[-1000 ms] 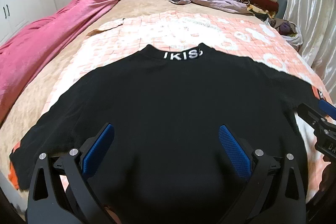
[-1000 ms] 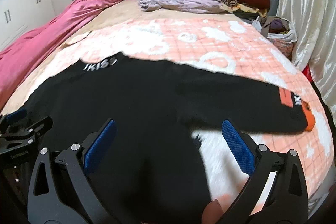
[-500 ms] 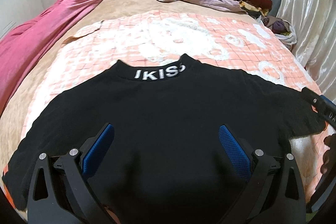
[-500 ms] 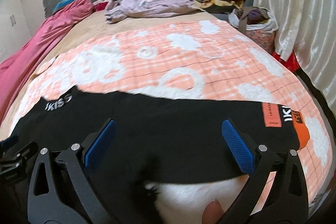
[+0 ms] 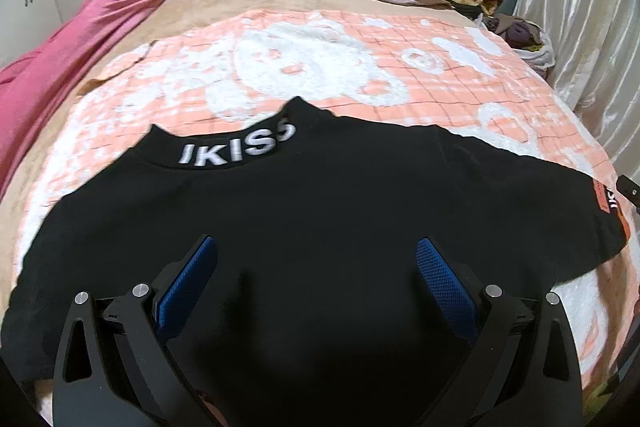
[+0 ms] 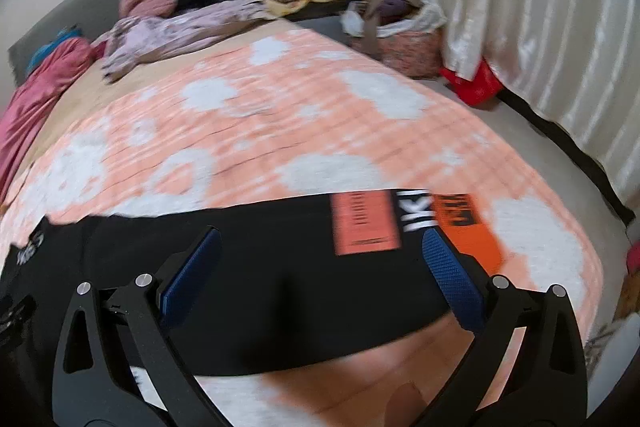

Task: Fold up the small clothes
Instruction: 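Move the right gripper to the orange-cuffed sleeve end, then grasp the orange cuff with the right gripper and lift it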

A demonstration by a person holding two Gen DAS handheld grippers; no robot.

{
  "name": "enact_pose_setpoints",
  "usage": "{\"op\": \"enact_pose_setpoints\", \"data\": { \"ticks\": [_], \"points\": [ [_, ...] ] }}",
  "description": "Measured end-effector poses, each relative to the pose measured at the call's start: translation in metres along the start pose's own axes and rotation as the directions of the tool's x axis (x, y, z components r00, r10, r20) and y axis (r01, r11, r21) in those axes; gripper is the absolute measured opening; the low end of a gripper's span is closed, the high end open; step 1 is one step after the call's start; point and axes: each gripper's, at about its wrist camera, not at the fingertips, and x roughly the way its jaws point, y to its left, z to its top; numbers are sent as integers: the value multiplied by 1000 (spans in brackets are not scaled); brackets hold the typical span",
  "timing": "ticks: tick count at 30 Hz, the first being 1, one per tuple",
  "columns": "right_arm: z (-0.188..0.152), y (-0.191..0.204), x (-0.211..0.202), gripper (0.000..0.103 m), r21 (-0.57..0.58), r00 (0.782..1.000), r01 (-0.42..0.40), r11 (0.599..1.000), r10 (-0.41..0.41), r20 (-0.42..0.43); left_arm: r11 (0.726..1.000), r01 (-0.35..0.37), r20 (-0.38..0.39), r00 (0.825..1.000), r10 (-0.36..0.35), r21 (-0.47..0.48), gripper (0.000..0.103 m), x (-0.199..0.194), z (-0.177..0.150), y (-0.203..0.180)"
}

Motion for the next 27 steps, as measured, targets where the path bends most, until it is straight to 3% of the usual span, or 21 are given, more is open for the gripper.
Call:
{"op": "enact_pose_setpoints", "data": {
  "ticks": [3, 12, 18, 21, 22, 27],
  "points": [
    [4, -30, 3, 95, 41, 998, 63, 997, -63, 2, 1000, 16, -5, 1000, -16, 25, 99, 8, 1, -8],
    [-5, -98, 32, 92, 214, 991, 106, 971, -86, -103, 996, -14, 11, 1000, 13, 88, 99, 24, -1, -27],
    [-14, -101, 49, 47, 255, 989, 26, 967, 13, -149, 996, -22, -4, 1000, 23, 82, 99, 34, -6, -26],
    [-15, -97, 49, 32, 251, 990, -3, 968, 39, -139, 997, -22, -5, 1000, 23, 76, 99, 37, -8, -26],
    [-15, -97, 46, 20, 266, 989, -40, 963, 76, -123, 997, -22, -4, 1000, 22, 75, 99, 37, -9, -26],
    [-12, -96, 32, 11, 274, 987, -125, 954, 148, -63, 998, -13, -2, 1000, 13, 64, 99, 39, -10, -24]
  ]
}}
